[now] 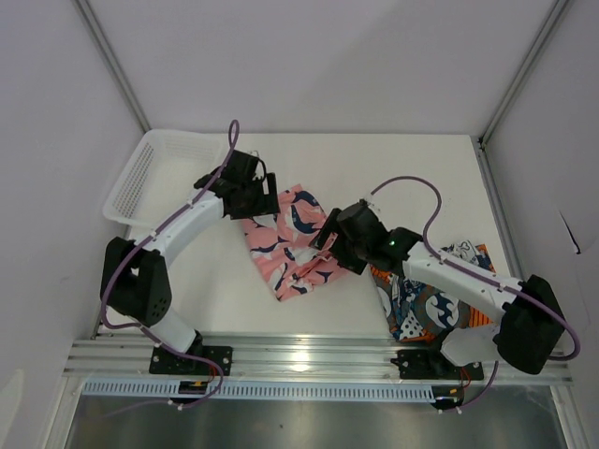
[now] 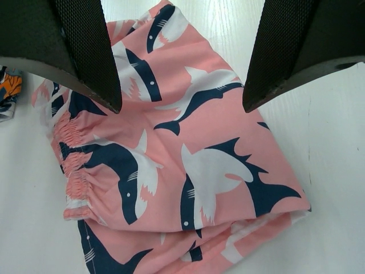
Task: Fold and stack the shorts
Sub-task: Fold the shorts
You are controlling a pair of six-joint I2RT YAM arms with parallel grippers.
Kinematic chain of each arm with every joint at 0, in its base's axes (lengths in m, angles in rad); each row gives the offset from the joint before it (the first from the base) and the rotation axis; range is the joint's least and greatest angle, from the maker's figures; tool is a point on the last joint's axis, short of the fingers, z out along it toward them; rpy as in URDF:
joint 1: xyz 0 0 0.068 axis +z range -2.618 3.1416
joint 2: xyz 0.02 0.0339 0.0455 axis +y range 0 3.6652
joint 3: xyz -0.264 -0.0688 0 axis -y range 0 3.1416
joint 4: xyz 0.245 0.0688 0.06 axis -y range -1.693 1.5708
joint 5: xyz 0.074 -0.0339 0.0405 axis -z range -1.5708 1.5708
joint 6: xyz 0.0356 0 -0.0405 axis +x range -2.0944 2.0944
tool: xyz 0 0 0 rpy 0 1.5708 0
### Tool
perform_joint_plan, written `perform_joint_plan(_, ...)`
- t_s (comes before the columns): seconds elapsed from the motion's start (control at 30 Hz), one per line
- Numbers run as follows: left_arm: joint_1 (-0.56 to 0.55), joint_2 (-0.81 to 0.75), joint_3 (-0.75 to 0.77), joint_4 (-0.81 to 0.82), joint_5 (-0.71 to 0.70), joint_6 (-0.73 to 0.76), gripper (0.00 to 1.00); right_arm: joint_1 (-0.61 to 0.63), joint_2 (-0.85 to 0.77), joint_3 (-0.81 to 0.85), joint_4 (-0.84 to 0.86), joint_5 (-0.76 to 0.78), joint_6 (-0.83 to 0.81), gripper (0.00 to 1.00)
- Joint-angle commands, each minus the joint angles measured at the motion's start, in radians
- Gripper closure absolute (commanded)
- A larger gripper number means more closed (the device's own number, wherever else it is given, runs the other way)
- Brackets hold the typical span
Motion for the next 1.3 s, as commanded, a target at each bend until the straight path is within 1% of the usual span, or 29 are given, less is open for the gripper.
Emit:
perform_joint_plan(0.0,0.003,-0.004,0.049,0.03,-0.059,-0.013,0.13,0.115,-0.015,-0.011,-0.073,0.184,0.237,0.01)
perform_joint_plan(0.03,0.006,-0.004,0.05,0.026,-0.067,-0.013,0.13,0.138,-0.007,-0.022,-0.076,0.197,0.313,0.01)
perform_joint_plan(0.1,0.014,-0.004,0.049,0.025,-0.067,-0.022,0.13,0.193,0.022,-0.037,-0.045,0.223,0.369,0.01)
perform_joint_plan(0.13,0.017,-0.014,0.047,0.023,-0.067,-0.027,0.13,0.209,0.034,-0.051,-0.039,0.227,0.437,0.01)
perform_joint_plan(0.2,0.02,-0.024,0.033,0.023,-0.075,-0.035,0.13,0.25,0.077,-0.057,-0.001,0.253,0.476,0.0)
perform_joint_plan(0.27,0.022,-0.044,0.027,0.019,-0.087,-0.036,0.13,0.267,0.109,-0.054,0.002,0.269,0.548,0.0)
perform_joint_plan(0.37,0.025,-0.07,0.026,0.0,-0.101,-0.039,0.13,0.283,0.166,-0.059,0.051,0.269,0.608,0.0)
perform_joint_plan(0.57,0.034,-0.092,0.027,-0.013,-0.107,-0.041,0.12,0.284,0.241,-0.026,0.113,0.333,0.627,0.01)
perform_joint_plan(0.77,0.042,-0.096,0.02,-0.01,-0.108,-0.038,0.12,0.255,0.315,0.026,0.116,0.332,0.633,0.01)
perform_joint_plan(0.87,0.045,-0.092,0.015,-0.001,-0.111,-0.036,0.12,0.238,0.352,0.029,0.143,0.336,0.639,0.06)
perform_joint_plan(0.9,0.045,-0.089,0.015,0.002,-0.111,-0.036,0.12,0.231,0.361,0.029,0.151,0.332,0.631,0.15)
perform_joint_plan(0.93,0.045,-0.086,0.013,0.003,-0.111,-0.035,0.12,0.218,0.375,0.029,0.157,0.326,0.625,0.21)
perform_joint_plan(0.97,0.046,-0.078,0.013,0.006,-0.113,-0.035,0.13,0.212,0.382,0.024,0.159,0.321,0.614,0.29)
perform_joint_plan(1.0,0.048,-0.075,0.015,0.007,-0.113,-0.035,0.13,0.206,0.384,0.018,0.166,0.315,0.605,0.46)
perform_joint_plan(1.1,0.048,-0.067,0.004,0.016,-0.115,-0.036,0.13,0.183,0.367,-0.029,0.174,0.283,0.541,0.69)
perform_joint_plan(1.17,0.048,-0.063,0.003,0.029,-0.11,-0.036,0.13,0.154,0.332,-0.066,0.163,0.255,0.497,0.73)
perform_joint_plan(1.2,0.048,-0.06,-0.005,0.039,-0.098,-0.035,0.13,0.14,0.318,-0.104,0.173,0.24,0.417,0.81)
perform_joint_plan(1.27,0.046,-0.052,-0.02,0.086,-0.06,-0.015,0.13,0.094,0.283,-0.131,0.174,0.18,0.323,0.84)
